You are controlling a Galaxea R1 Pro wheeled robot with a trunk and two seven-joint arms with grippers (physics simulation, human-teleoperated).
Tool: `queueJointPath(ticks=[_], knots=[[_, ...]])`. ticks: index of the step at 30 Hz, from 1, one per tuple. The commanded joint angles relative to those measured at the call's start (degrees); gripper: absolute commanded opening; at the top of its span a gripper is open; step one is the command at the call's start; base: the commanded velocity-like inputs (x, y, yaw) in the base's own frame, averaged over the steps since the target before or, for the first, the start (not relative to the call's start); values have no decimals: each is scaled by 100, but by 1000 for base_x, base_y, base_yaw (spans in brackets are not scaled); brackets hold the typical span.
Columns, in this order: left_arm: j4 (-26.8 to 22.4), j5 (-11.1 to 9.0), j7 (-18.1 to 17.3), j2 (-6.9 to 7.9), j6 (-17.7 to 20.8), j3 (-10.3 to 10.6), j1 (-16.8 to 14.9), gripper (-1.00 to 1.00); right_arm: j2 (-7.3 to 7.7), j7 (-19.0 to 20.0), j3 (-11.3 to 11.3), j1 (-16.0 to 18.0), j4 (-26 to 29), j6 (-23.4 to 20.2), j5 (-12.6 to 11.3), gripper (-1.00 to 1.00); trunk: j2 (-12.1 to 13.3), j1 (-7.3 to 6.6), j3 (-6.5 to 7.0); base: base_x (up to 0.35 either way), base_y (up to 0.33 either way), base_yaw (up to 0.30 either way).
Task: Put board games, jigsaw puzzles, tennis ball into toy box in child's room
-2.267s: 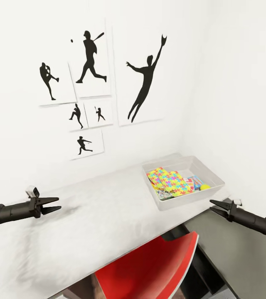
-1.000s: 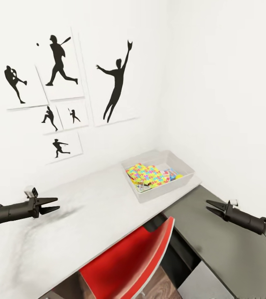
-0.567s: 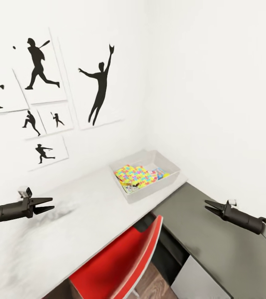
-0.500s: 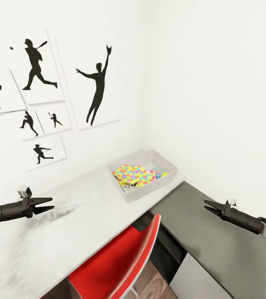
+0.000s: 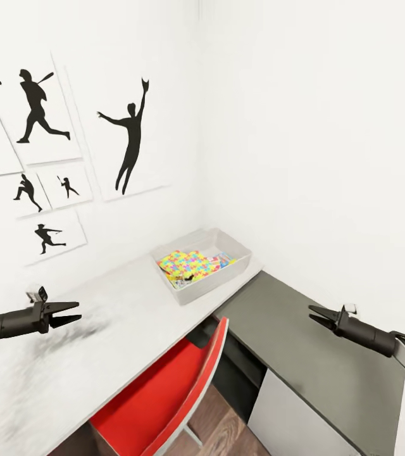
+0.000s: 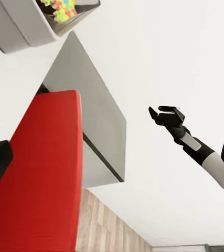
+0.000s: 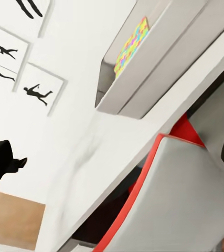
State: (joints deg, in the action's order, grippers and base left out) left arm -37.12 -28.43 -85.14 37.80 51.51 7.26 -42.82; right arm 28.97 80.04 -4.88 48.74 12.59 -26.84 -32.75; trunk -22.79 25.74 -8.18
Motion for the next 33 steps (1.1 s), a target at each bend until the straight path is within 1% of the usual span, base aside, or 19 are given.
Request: queueJointPath(ticks=[1, 5, 10, 13, 27, 33], knots=[[4, -22, -24, 8, 60, 30, -7, 100, -5, 11, -48, 6, -2, -58, -56, 100, -13, 4, -4, -24, 0, -90], [3, -21, -28, 8, 60, 30, -7, 100, -40, 11, -48, 10, -2, -52, -56, 100, -13, 4, 33, -161, 16, -36], [10, -21, -29, 10, 60, 27, -7, 100, -51, 11, -47, 7, -2, -50, -56, 100, -13, 4, 80, -274, 76, -8], [11, -22, -29, 29, 60, 29, -7, 100, -56, 11, -47, 9, -2, -50, -54, 100, -13, 4, 109, -152, 40, -2], [12, -22, -33, 85, -8, 30, -7, 100, -67, 11, -40, 9, -2, -50, -52, 100, -13, 4, 243, -16, 4, 0], [12, -22, -37, 87, -10, 30, -7, 100, -64, 11, -39, 11, -3, 37, -55, 100, -13, 4, 300, 0, 0, 0]])
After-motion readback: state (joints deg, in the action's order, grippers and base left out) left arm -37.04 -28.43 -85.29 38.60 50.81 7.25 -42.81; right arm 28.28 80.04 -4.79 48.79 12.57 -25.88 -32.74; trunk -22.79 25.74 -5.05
